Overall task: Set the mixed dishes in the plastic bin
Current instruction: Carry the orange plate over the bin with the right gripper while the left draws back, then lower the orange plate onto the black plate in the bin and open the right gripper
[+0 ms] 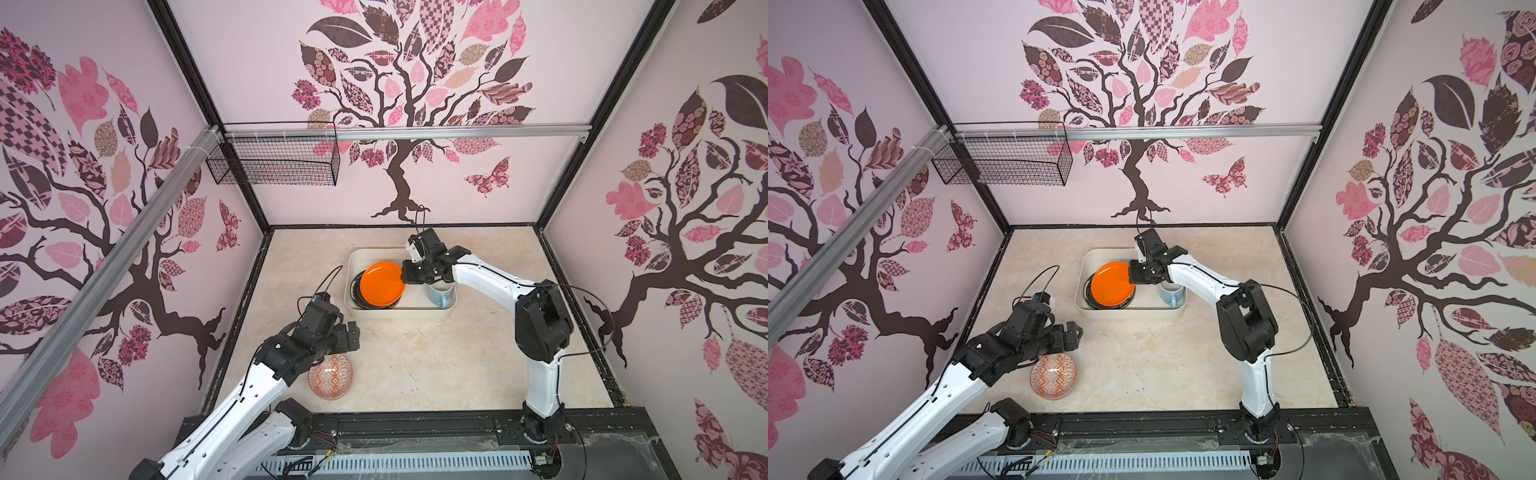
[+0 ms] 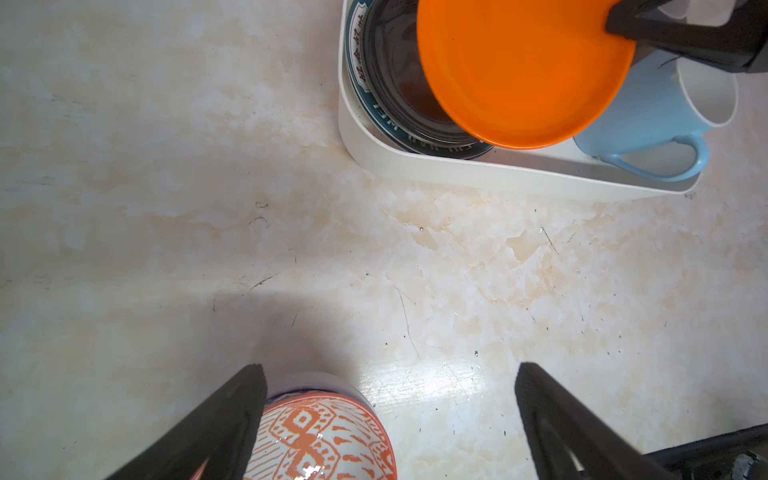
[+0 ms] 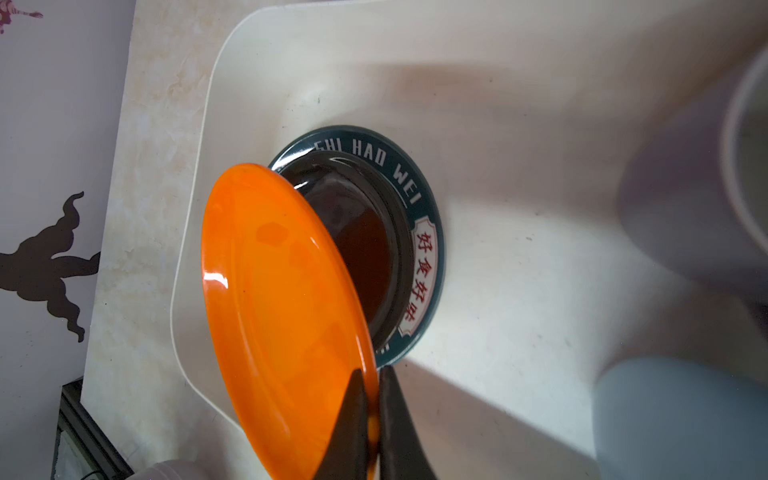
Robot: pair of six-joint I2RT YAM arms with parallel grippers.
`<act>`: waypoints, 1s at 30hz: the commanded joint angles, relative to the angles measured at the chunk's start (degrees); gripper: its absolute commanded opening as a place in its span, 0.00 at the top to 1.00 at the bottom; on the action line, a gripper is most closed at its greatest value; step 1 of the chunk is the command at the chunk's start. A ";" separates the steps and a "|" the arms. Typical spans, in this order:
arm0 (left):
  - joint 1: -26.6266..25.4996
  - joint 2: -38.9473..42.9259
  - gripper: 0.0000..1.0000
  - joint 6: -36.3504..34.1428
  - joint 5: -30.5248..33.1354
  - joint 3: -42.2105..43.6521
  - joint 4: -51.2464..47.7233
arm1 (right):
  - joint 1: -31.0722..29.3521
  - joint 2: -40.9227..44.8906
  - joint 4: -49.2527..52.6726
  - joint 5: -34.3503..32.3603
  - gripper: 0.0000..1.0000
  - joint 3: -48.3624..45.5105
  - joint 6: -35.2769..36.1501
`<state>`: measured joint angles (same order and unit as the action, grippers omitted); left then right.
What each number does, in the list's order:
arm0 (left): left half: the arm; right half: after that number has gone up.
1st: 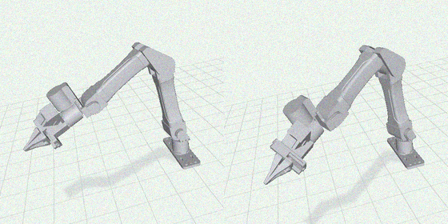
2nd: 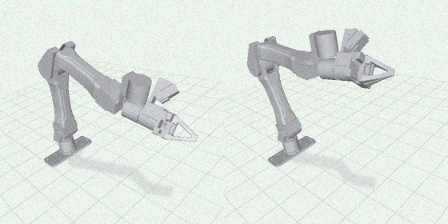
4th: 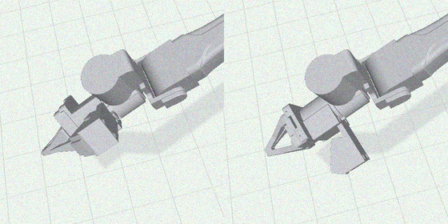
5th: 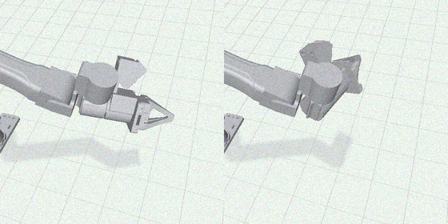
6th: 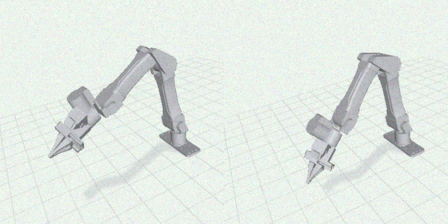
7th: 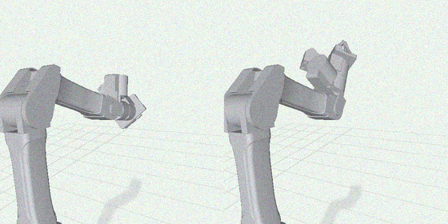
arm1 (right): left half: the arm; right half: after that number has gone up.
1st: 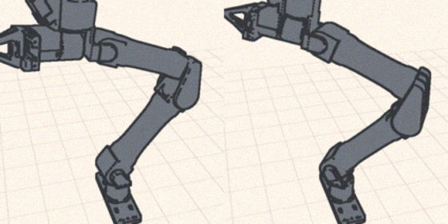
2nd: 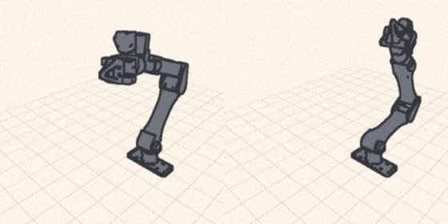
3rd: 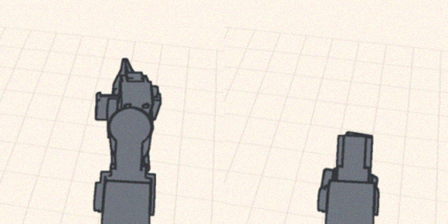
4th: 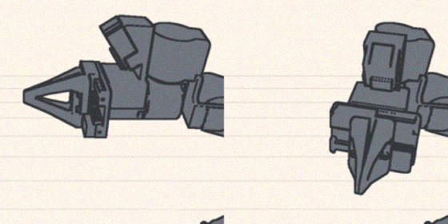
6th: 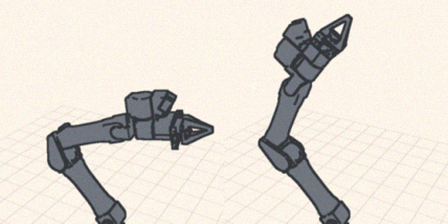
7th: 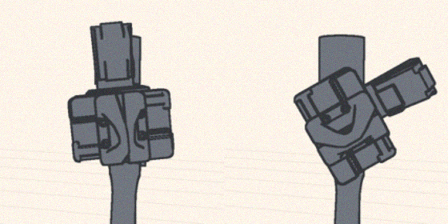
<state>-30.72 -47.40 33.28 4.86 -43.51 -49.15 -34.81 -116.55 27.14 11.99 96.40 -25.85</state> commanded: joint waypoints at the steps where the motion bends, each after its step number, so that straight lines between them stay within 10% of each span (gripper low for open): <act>1: 2.24 -0.46 0.02 -2.16 -4.24 -2.11 2.05 | -0.21 -6.37 3.07 1.72 1.00 6.61 1.28; 14: 5.87 -2.15 0.02 -3.15 -7.87 -1.93 3.36 | -0.26 -15.13 4.53 2.91 0.98 13.53 2.13; 30: 5.99 -0.94 0.02 -3.06 -7.63 -1.76 3.37 | -0.26 -13.38 7.47 -0.46 0.64 14.25 3.69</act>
<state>-25.04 -49.15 31.03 -2.83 -43.51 -46.50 -34.81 -129.82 32.23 13.06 108.81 -23.09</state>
